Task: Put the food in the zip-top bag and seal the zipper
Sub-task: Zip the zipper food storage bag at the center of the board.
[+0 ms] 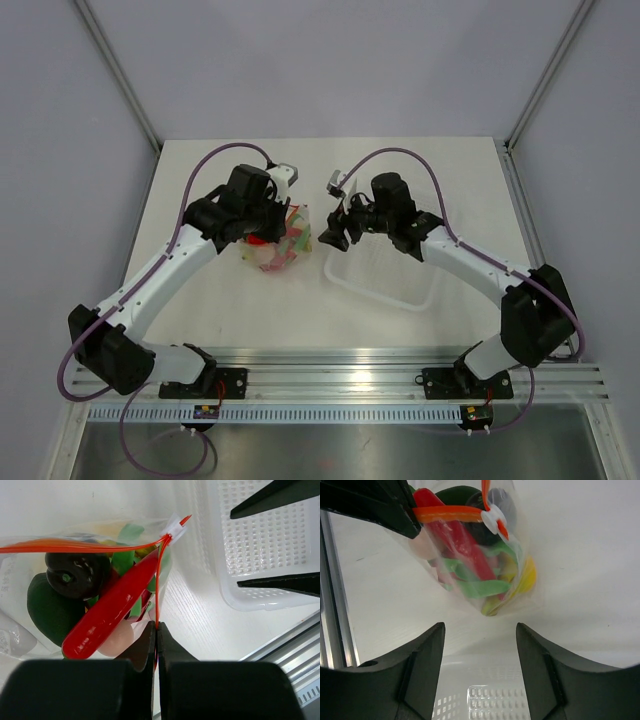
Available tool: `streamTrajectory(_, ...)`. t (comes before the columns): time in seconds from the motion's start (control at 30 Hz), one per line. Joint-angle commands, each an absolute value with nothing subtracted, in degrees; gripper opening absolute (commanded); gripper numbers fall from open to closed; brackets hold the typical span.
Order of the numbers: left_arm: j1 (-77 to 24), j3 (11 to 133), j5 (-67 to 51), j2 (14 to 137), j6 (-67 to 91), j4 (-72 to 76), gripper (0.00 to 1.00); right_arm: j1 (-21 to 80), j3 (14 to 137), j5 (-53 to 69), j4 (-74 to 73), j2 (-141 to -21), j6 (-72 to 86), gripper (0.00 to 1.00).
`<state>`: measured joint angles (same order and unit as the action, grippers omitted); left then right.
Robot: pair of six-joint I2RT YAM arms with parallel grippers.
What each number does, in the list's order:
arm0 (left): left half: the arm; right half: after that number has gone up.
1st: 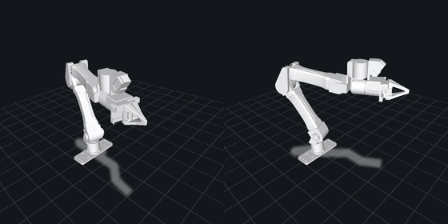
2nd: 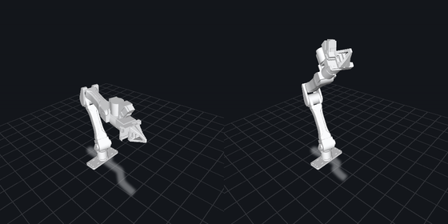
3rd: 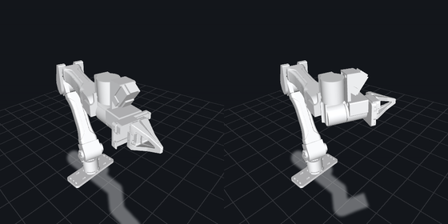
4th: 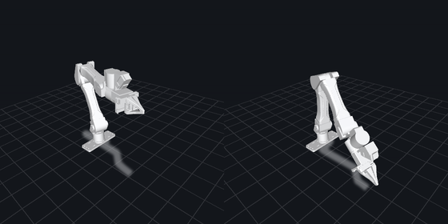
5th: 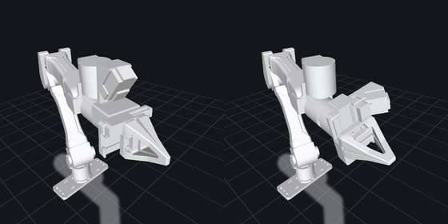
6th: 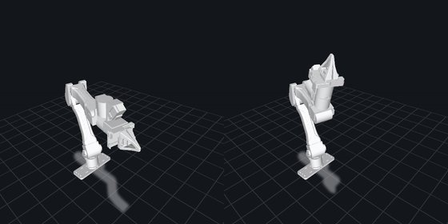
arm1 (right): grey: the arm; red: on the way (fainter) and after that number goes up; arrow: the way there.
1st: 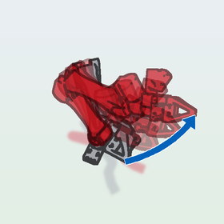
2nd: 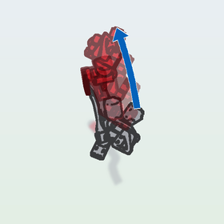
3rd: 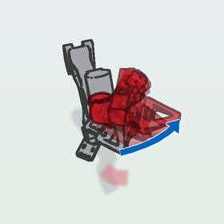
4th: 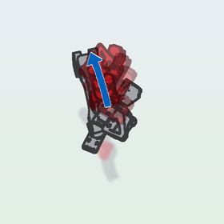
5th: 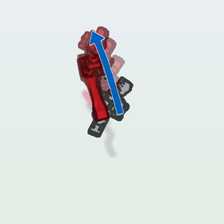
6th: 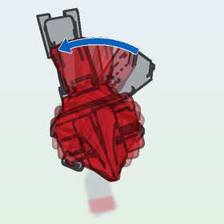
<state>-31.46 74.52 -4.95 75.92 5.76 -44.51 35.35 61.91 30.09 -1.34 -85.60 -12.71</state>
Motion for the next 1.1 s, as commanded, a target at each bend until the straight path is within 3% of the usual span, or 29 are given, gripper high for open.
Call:
streamTrajectory(0.0,-31.0,75.9,-6.6,75.1,4.6,-42.1,0.00,35.7,68.2,35.1,2.2,-88.9,-20.7,0.66)
streamTrajectory(0.43,-30.9,77.3,-8.0,76.6,5.1,-42.1,0.00,35.7,75.0,38.9,4.7,-96.2,-20.7,0.64)
streamTrajectory(0.57,-30.9,77.5,-7.8,77.1,5.1,-42.6,0.00,35.7,77.4,40.2,4.0,-98.3,-20.7,0.59)
streamTrajectory(0.8,-30.9,78.3,-7.9,77.3,4.8,-43.3,0.00,35.7,76.6,40.5,6.5,-99.2,-19.5,0.38)
streamTrajectory(0.83,-30.9,78.4,-7.9,77.3,4.9,-43.3,0.00,35.7,76.6,40.6,6.2,-99.4,-19.6,0.28)
streamTrajectory(0.93,-30.9,78.6,-8.3,77.6,5.0,-43.5,0.00,35.7,76.8,40.6,6.0,-99.5,-19.5,0.21)
streamTrajectory(1.07,-30.9,78.7,-8.3,77.7,4.9,-43.9,0.00,35.8,76.8,41.0,6.4,-99.7,-19.1,0.00)
